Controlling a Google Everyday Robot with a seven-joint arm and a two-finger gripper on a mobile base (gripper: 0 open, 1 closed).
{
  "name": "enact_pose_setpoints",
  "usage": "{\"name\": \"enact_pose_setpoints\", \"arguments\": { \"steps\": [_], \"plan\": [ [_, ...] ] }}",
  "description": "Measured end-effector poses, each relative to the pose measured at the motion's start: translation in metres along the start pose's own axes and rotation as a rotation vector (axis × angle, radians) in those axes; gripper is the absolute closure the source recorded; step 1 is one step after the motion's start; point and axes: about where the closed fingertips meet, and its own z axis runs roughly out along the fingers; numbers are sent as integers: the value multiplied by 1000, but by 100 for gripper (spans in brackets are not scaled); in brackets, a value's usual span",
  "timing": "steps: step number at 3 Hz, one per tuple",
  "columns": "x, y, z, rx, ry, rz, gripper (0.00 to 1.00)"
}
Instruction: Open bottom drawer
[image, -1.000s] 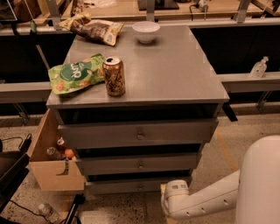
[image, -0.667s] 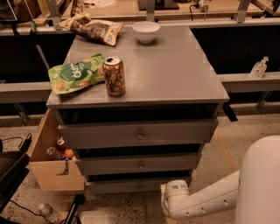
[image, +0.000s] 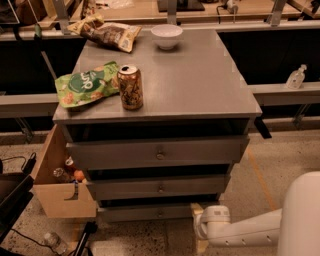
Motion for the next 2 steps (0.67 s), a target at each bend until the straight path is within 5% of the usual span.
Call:
{"name": "enact_pose_setpoints", "arguments": {
  "steps": [2],
  "plan": [
    [31, -24, 33, 92, -31, 3, 0]
  ]
}}
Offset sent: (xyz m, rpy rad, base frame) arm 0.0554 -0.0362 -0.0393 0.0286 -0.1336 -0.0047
